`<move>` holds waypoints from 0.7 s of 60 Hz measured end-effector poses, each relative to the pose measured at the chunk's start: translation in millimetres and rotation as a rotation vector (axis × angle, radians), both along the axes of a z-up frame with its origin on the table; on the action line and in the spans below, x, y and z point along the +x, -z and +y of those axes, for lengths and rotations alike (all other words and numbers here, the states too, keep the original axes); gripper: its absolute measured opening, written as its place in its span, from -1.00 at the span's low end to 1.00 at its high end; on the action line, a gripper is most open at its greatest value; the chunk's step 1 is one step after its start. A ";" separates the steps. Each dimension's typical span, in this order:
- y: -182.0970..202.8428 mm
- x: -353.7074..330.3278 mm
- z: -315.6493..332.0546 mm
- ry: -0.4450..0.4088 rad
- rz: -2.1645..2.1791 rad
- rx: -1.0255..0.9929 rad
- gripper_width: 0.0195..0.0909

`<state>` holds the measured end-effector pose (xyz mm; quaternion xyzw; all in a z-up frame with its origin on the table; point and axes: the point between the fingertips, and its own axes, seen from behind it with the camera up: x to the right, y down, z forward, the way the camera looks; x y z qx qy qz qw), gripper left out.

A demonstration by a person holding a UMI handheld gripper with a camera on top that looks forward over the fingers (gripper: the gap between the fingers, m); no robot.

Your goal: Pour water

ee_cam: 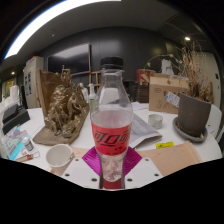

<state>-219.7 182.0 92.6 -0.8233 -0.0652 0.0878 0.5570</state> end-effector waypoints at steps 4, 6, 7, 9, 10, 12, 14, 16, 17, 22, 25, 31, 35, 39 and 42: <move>15.2 -0.6 0.5 0.004 0.001 -0.018 -0.90; 21.7 0.4 0.6 0.006 -0.003 -0.025 -0.89; 25.3 1.3 0.6 0.008 -0.007 -0.029 -0.89; 33.0 1.6 -0.3 0.009 -0.012 -0.043 -0.89; 33.2 1.6 -1.0 0.009 -0.009 -0.042 -0.89; 32.8 2.4 -0.3 0.015 -0.010 -0.023 -0.89; 32.2 1.1 0.2 0.012 -0.010 -0.024 -0.89; 32.8 1.2 -0.4 0.015 -0.018 -0.025 -0.89; 33.0 1.2 -0.5 0.014 -0.020 -0.024 -0.88; 32.7 0.8 -1.2 0.017 -0.028 -0.024 -0.59; 32.9 1.3 -3.5 0.024 -0.031 -0.036 -0.37; 38.0 7.1 -12.3 0.056 -0.035 -0.092 0.47; 32.8 10.0 -27.3 0.078 -0.031 -0.132 0.82; 20.3 15.1 -44.0 0.106 -0.034 -0.146 0.85; 10.7 17.3 -60.8 0.120 -0.049 -0.157 0.85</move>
